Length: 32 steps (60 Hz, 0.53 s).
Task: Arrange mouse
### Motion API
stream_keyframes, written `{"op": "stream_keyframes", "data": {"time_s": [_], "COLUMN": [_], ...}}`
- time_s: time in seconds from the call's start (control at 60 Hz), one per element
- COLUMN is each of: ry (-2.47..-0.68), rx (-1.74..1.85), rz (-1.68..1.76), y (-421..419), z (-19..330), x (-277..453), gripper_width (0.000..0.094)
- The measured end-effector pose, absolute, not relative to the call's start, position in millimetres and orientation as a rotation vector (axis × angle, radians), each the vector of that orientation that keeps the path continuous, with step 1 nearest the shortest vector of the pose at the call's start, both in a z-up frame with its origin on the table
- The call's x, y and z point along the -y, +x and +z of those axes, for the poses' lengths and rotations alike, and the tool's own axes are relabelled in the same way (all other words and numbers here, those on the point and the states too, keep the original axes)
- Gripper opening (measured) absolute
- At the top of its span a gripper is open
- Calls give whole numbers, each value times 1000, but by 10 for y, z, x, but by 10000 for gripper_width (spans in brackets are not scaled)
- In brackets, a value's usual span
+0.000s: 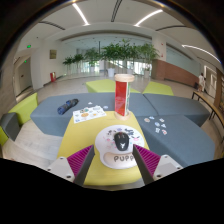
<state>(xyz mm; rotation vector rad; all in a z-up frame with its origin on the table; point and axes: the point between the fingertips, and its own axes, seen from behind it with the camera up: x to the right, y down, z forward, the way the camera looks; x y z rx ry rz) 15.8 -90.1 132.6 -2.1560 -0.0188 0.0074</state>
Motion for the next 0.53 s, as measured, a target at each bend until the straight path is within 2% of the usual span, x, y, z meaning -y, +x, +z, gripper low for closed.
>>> {"op": "stream_keyframes", "data": {"time_s": [0.183, 0.533], "ry": [-2087, -2055], "rx": [49, 29], "rz": [111, 243], "y": [-220, -64], "z": [1623, 1531], "x": [1351, 1367], "gripper_width": [839, 830]}}
